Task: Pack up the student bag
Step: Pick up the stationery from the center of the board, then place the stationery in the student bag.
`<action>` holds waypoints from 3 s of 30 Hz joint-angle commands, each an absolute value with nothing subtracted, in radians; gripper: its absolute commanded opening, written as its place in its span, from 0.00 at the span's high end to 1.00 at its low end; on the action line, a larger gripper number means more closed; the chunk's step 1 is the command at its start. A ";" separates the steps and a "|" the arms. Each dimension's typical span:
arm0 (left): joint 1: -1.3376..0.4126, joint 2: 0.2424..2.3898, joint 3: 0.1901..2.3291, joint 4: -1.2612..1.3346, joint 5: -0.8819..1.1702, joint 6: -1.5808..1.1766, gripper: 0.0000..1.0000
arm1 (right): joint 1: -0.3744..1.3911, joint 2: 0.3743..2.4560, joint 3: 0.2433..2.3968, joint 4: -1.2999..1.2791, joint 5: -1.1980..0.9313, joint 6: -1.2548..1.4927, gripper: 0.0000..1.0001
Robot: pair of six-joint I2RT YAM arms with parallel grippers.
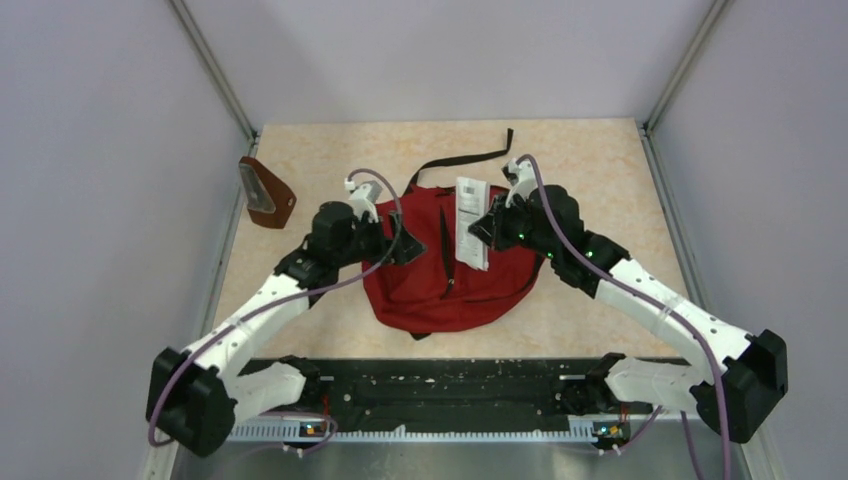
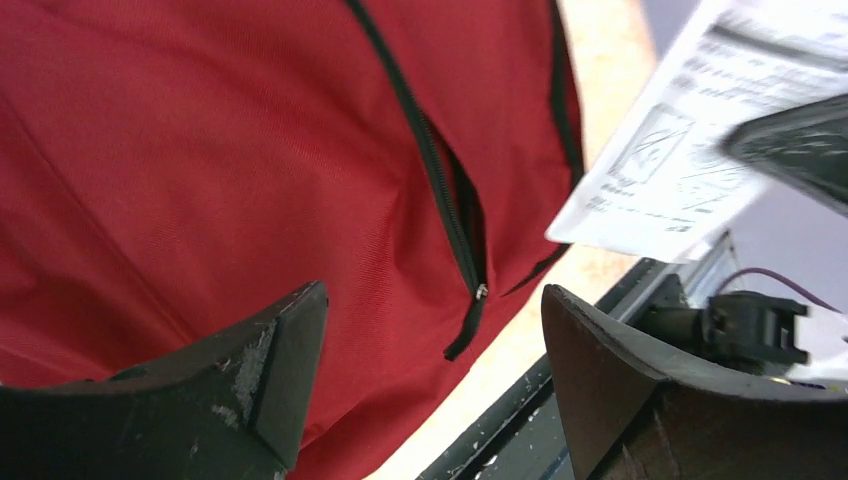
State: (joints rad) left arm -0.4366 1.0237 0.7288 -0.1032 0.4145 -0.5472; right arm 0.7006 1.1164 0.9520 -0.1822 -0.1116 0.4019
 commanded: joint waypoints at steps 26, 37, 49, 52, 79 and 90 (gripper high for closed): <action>-0.689 1.550 1.118 -0.364 -0.147 -0.548 0.42 | 0.581 1.140 0.866 0.030 -0.140 0.529 1.00; -0.689 1.536 1.105 -0.324 -0.128 -0.555 1.00 | 0.581 1.342 0.855 0.275 -0.112 0.638 1.00; -0.689 1.482 1.067 -0.229 -0.115 -0.560 1.00 | 0.581 1.509 0.797 0.308 -0.254 0.739 1.00; -0.689 1.486 1.075 -0.220 -0.107 -0.553 1.00 | 0.583 1.514 0.767 0.306 -0.312 0.764 1.00; -0.687 1.478 1.080 -0.183 -0.303 -0.552 1.00 | 0.590 1.688 0.773 0.216 -0.503 0.777 1.00; -0.687 1.488 1.054 -0.109 -0.079 -0.505 1.00 | 0.627 1.836 0.954 0.251 -0.539 0.700 1.00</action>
State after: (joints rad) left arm -0.6987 1.5246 1.0546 -0.2310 -0.1192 -0.5236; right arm 0.5850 1.7584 0.8986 0.3233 -0.5274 0.8024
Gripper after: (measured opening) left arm 0.015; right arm 0.031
